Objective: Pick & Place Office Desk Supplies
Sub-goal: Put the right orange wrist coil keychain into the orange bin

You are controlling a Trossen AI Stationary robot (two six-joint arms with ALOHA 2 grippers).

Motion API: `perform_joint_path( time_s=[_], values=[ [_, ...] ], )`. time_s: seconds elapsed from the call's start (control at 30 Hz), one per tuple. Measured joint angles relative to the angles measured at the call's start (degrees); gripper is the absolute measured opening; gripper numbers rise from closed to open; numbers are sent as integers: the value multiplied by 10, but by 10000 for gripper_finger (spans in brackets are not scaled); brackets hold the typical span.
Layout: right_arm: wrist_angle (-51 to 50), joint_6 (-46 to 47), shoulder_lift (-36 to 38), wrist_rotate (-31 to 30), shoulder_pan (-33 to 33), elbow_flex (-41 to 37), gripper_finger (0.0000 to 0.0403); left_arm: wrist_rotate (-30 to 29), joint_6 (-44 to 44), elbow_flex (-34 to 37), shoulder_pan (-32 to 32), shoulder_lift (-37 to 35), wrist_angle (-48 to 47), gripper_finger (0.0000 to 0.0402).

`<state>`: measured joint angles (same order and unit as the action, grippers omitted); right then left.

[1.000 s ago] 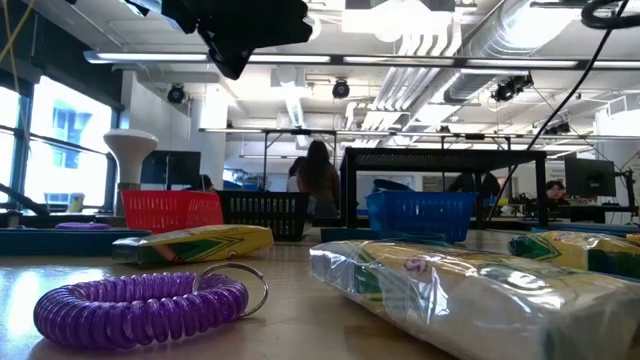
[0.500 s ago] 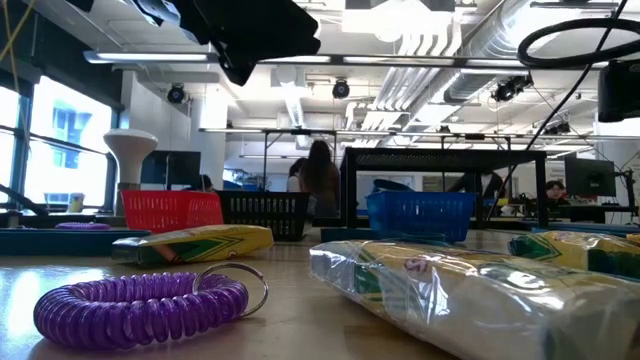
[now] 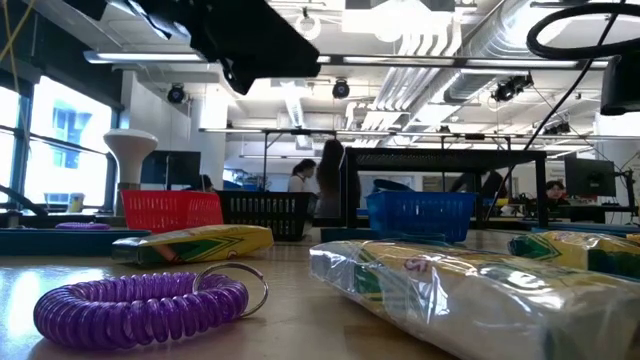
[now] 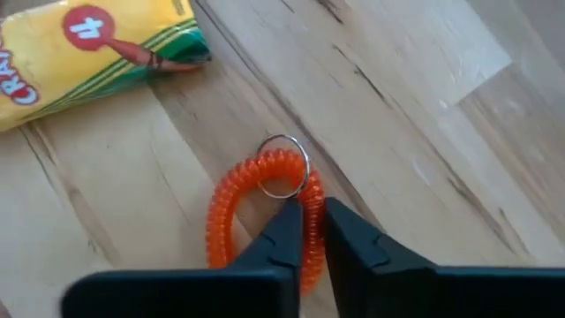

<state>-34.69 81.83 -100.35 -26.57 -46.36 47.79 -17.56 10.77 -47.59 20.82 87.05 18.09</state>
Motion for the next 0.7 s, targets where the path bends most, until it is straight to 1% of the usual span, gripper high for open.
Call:
perform_joint_path(
  time_s=[0.17,0.23,0.33,0.43,0.57,0.7],
  values=[
    [4,-29,4,-31,10,0,10,0,-14,0,0,0,-5,97],
    [4,-48,7,-65,11,2,7,0,-3,0,2,0,-5,97],
    [0,-116,9,-131,21,29,5,0,21,0,5,0,-5,97],
    [5,-211,16,-180,29,65,5,0,49,0,11,0,-12,97],
    [47,-387,16,-222,57,115,4,0,80,0,22,0,-18,97],
    [120,-575,16,-229,85,150,4,0,133,0,36,0,-27,97]
  ],
)
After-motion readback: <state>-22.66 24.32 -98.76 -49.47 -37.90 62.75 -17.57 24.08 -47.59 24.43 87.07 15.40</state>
